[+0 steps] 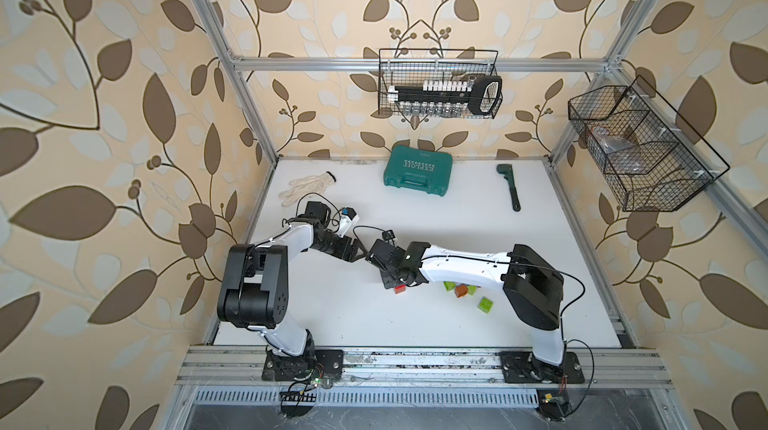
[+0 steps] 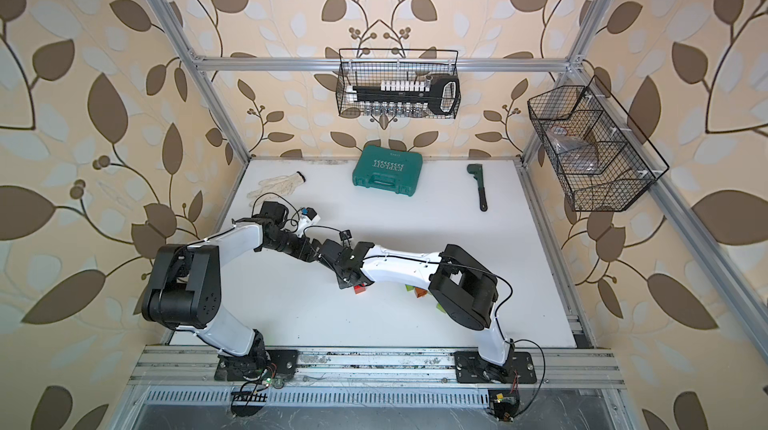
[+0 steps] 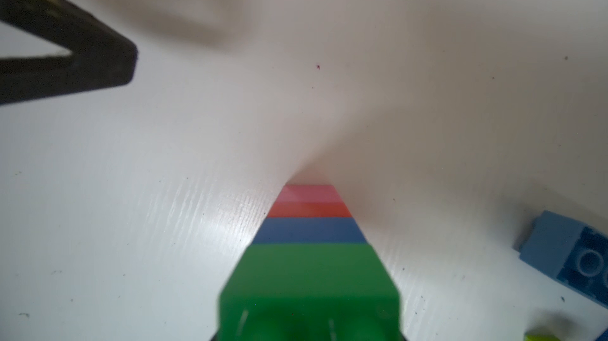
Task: Assemble the letter h with lego
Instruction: Assemble the lego brick with the lego brick.
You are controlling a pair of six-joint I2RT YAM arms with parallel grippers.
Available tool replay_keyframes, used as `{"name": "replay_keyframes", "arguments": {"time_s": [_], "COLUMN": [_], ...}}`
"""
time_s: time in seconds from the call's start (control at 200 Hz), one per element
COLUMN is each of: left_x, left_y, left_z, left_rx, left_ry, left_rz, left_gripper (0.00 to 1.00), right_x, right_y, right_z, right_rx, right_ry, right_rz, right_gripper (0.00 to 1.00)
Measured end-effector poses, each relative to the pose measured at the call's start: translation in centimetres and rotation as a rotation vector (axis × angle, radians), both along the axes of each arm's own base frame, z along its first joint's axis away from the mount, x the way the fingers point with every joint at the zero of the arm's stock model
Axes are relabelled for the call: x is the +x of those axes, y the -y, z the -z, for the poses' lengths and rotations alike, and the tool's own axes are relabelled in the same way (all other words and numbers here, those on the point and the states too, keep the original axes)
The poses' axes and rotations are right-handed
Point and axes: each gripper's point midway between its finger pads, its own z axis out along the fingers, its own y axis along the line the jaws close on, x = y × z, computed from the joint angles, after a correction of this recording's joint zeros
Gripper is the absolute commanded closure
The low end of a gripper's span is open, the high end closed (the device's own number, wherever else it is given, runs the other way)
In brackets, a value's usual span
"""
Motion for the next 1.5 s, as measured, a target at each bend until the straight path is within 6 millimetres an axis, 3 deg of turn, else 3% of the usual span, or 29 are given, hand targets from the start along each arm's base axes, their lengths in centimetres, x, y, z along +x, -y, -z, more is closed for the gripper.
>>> {"name": "replay_keyframes", "arguments": {"time_s": [0.535, 0.865, 1.5], "left_x": [0.0, 0.0, 0.0], "left_y": [0.0, 0.0, 0.0], "left_z": [0.0, 0.0, 0.0], "left_rx": [0.001, 0.001, 0.002], "left_ry": [0.000, 0.001, 0.001], "left_rz": [0.000, 0.000, -0.001], "left_gripper": [0.17, 0.17, 0.17], "right_x": [-0.4, -0.6, -1.2], "right_y": [-0.1, -0.5, -0.8], "right_z": [0.2, 0.5, 0.5], "right_rx": [-0.019, -0.012, -0.014], "right_ry": [0.057, 0.011, 0.120], "right_rz": [0.018, -0.075, -0.009], "right_gripper": [1.00, 1.00, 1.00]}}
